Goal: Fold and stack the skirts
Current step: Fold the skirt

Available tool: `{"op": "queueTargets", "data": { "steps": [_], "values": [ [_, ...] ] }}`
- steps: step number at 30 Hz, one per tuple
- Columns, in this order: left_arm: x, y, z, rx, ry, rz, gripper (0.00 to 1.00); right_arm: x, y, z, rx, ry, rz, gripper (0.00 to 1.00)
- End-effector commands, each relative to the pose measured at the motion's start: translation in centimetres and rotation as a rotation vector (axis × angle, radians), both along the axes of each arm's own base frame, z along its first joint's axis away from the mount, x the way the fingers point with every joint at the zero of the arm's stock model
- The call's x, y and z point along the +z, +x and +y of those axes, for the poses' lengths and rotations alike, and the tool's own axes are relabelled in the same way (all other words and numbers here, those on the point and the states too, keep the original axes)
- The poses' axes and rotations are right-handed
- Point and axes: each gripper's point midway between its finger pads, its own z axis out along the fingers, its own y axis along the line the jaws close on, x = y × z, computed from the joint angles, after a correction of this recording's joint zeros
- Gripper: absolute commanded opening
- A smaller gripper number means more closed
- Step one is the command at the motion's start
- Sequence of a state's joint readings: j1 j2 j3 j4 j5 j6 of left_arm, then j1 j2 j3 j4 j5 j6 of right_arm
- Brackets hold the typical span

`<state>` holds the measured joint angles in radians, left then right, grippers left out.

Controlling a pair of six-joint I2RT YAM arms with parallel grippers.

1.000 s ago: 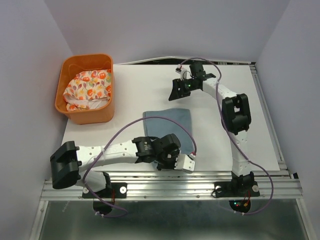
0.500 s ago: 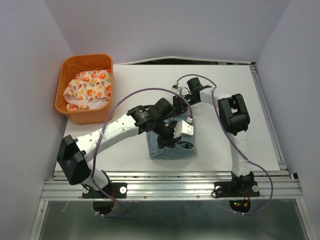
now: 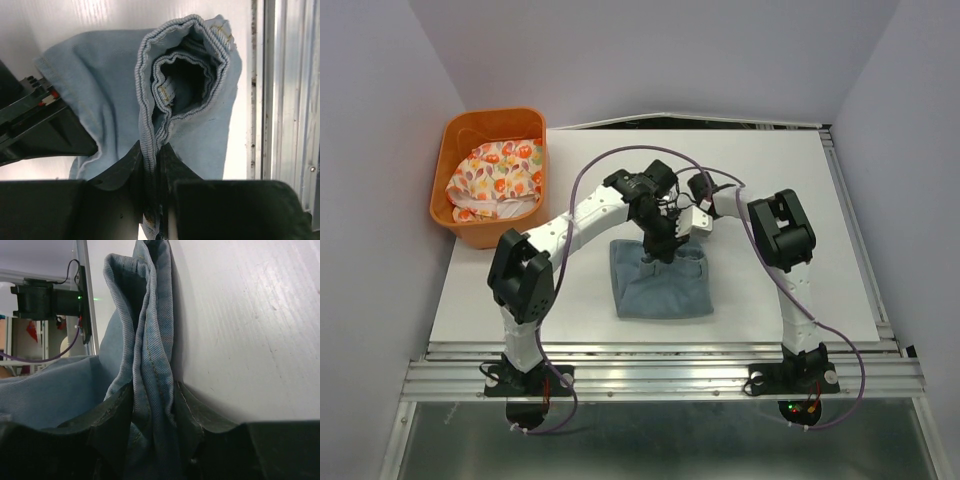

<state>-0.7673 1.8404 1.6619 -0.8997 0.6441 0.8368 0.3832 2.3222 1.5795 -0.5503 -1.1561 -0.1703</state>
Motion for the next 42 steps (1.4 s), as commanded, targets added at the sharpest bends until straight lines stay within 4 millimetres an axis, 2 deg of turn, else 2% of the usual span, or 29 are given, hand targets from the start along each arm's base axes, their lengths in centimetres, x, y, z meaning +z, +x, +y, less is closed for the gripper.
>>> {"op": "queueTargets", "data": {
  "steps": [1, 9, 16, 20, 22, 23, 26, 27, 29, 30, 31, 32, 33, 34, 36, 37, 39, 40, 42],
  "values": [
    [0.9, 2.0, 0.4, -0.016, -0.021, -0.014, 0.03, -1.5, -1.5, -0.4, 0.020, -0.070, -0.003, 0.45],
    [-1.8, 5.5, 0.7, 0.031, 0.005, -0.032, 0.05, -1.2, -0.9, -0.2, 0.020, -0.069, -0.012, 0.48],
    [-3.5, 7.1, 0.5, 0.037, 0.024, -0.063, 0.07, -1.2, -0.7, -0.1, 0.025, -0.075, -0.008, 0.49],
    [-5.1, 8.3, 0.4, 0.063, 0.045, -0.087, 0.07, -1.0, -0.5, 0.0, 0.023, -0.073, -0.002, 0.53],
    [-5.7, 8.9, 0.5, 0.078, 0.057, -0.101, 0.10, -0.9, -0.2, 0.0, 0.017, -0.084, -0.010, 0.57],
    [-5.8, 9.0, 0.5, 0.087, 0.059, -0.101, 0.16, -0.8, 0.1, 0.1, 0.009, -0.090, -0.014, 0.60],
    [-4.6, 9.5, 0.4, 0.124, 0.037, -0.122, 0.27, -0.5, 1.3, 0.2, -0.022, -0.126, -0.025, 0.69],
    [-4.0, 9.9, 0.5, 0.138, 0.030, -0.139, 0.29, -0.1, 2.3, 0.4, -0.037, -0.138, -0.053, 0.71],
    [-2.4, 10.1, 0.5, 0.165, 0.010, -0.170, 0.40, 0.0, 3.4, 0.6, -0.069, -0.165, -0.056, 0.78],
    [-1.8, 10.4, 0.8, 0.177, 0.015, -0.189, 0.45, 0.9, 4.8, 0.5, -0.094, -0.163, -0.086, 0.79],
    [-1.0, 10.5, 0.9, 0.183, 0.008, -0.207, 0.46, 1.2, 5.3, 0.6, -0.105, -0.168, -0.094, 0.80],
    [-0.5, 10.6, 1.1, 0.191, 0.007, -0.216, 0.55, 1.5, 6.1, 0.4, -0.132, -0.177, -0.095, 0.82],
    [0.0, 11.0, 1.4, 0.211, 0.008, -0.227, 0.56, 1.5, 7.0, 0.2, -0.155, -0.205, -0.119, 0.93],
    [1.1, 11.5, 1.8, 0.231, -0.006, -0.241, 0.64, 2.6, 8.4, 0.1, -0.185, -0.205, -0.151, 0.96],
    [2.0, 11.6, 2.4, 0.249, -0.010, -0.237, 0.72, 3.7, 10.5, -1.0, -0.242, -0.225, -0.196, 0.96],
    [3.4, 12.0, 2.5, 0.266, -0.030, -0.257, 0.72, 5.0, 12.1, -1.7, -0.281, -0.222, -0.227, 0.96],
    [4.7, 12.0, 2.8, 0.289, -0.052, -0.260, 0.72, 6.7, 13.8, -2.6, -0.322, -0.215, -0.272, 0.96],
    [5.4, 11.7, 2.9, 0.305, -0.065, -0.257, 0.72, 7.5, 14.5, -3.0, -0.336, -0.208, -0.291, 0.94],
    [5.4, 11.2, 3.0, 0.322, -0.076, -0.230, 0.72, 9.2, 14.9, -3.3, -0.346, -0.187, -0.316, 0.88]
  ]
}}
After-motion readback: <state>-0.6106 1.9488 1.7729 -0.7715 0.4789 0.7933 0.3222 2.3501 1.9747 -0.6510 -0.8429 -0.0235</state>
